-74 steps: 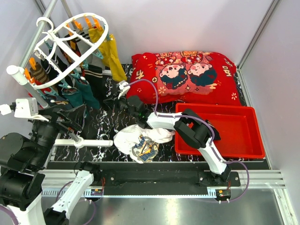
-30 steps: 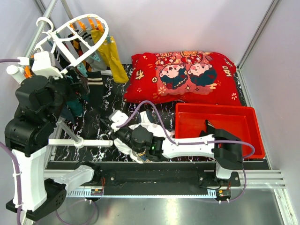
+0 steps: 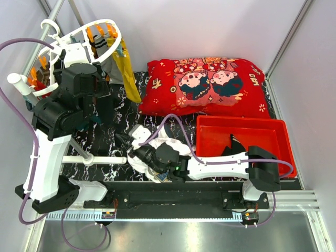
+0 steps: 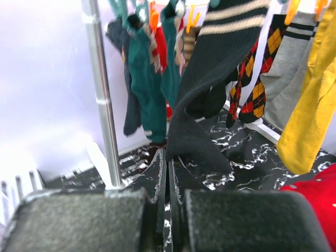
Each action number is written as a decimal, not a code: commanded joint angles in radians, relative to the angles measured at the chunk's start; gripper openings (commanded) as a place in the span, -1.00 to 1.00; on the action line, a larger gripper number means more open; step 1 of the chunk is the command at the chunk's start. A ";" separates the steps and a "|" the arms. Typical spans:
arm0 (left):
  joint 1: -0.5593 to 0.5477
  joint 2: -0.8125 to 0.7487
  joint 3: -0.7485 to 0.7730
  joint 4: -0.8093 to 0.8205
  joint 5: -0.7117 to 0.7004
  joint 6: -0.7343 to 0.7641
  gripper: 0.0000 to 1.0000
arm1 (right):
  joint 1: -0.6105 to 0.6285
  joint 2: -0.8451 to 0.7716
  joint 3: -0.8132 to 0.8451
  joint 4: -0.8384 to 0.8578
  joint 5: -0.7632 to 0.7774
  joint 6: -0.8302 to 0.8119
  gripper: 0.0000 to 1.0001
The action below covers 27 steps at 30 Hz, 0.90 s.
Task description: Remove the socks clipped to the hanger
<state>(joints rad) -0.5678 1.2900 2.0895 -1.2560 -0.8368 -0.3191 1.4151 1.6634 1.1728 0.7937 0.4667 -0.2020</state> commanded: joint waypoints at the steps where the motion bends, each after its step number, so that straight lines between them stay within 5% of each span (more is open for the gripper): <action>1: -0.003 0.058 0.095 -0.092 -0.120 -0.067 0.51 | 0.042 0.030 0.037 0.096 0.052 -0.152 -1.00; 19: 0.003 0.106 0.095 -0.183 -0.258 -0.147 0.37 | 0.071 0.058 0.044 0.153 0.056 -0.212 -1.00; 27: 0.103 0.085 0.023 -0.097 -0.191 -0.100 0.34 | 0.077 0.064 0.050 0.156 0.050 -0.211 -1.00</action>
<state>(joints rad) -0.5083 1.4002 2.1490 -1.3602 -1.0351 -0.4431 1.4796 1.7245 1.1839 0.8833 0.4892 -0.3992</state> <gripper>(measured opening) 0.678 0.011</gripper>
